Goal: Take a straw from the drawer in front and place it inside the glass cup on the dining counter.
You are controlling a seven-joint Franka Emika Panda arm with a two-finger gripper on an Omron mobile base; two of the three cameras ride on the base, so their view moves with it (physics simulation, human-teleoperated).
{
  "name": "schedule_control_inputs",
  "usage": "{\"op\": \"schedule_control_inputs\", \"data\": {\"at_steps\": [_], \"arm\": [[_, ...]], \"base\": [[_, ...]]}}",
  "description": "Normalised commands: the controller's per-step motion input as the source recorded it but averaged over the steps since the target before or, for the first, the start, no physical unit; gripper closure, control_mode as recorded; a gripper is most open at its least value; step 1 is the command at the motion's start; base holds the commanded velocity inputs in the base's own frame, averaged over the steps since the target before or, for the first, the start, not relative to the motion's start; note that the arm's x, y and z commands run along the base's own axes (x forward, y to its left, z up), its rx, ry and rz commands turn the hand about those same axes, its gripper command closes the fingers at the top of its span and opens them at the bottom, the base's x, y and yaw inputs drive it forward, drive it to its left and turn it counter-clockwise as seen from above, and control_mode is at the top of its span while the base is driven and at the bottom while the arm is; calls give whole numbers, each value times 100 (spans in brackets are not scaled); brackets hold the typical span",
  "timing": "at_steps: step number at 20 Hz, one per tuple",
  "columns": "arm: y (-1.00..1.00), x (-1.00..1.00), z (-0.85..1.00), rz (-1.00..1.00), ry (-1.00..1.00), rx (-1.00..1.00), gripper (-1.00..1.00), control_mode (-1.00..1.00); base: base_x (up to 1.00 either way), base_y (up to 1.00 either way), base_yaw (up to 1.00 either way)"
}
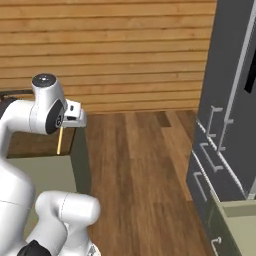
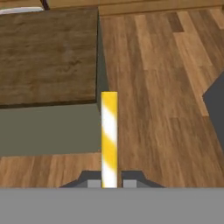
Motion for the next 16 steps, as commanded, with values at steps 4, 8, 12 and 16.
{"op": "schedule_control_inputs", "data": {"at_steps": [4, 8, 12, 16], "arm": [[0, 0, 0, 0, 0, 0, 100, 100], [0, 0, 0, 0, 0, 0, 100, 100], [0, 0, 0, 0, 0, 0, 100, 100], [0, 0, 0, 0, 0, 0, 100, 100]], "base": [[100, -5, -16], [93, -55, -9], [92, -60, -1], [100, -16, 0]]}}
